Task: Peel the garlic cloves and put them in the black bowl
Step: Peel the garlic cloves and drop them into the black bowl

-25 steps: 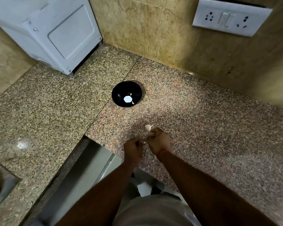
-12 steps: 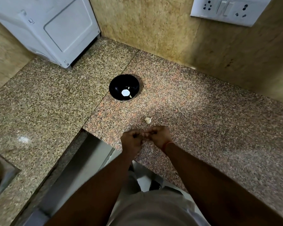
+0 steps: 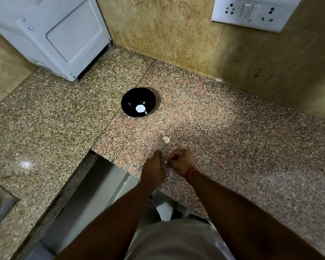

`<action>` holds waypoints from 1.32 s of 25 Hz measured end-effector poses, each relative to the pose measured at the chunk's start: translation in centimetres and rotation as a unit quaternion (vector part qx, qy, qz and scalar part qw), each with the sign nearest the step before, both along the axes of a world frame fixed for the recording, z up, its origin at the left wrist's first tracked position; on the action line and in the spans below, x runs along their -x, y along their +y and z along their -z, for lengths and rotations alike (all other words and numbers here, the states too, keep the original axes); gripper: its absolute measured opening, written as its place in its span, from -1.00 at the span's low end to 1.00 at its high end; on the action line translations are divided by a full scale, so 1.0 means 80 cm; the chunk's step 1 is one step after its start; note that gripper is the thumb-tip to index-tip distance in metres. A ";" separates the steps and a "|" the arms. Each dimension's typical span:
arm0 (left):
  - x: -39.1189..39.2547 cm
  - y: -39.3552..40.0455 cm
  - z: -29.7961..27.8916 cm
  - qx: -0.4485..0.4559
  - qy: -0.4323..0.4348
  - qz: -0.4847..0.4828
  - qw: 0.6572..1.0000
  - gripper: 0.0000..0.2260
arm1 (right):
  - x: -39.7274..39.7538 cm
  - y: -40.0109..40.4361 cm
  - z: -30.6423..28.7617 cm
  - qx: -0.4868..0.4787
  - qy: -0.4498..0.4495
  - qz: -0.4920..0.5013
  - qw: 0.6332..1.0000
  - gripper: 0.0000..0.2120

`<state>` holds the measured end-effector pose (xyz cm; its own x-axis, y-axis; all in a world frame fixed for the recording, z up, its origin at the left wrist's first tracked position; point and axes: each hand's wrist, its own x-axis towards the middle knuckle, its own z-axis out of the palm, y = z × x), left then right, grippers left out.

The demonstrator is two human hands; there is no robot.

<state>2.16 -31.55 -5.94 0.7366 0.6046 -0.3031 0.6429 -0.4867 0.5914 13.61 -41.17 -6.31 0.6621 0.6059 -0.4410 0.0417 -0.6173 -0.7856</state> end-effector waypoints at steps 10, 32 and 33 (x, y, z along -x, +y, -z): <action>0.003 -0.001 0.010 0.052 -0.076 -0.080 0.993 -0.84 | 0.007 -0.002 0.014 -0.031 0.024 0.043 0.998 -0.87; 0.003 0.024 0.020 0.033 -0.002 -0.096 0.995 -0.63 | 0.005 0.003 0.010 0.067 -0.135 -0.115 0.982 -0.85; 0.001 0.026 0.016 0.033 0.020 -0.100 0.994 -0.65 | 0.004 0.004 0.010 0.065 -0.134 -0.113 0.982 -0.86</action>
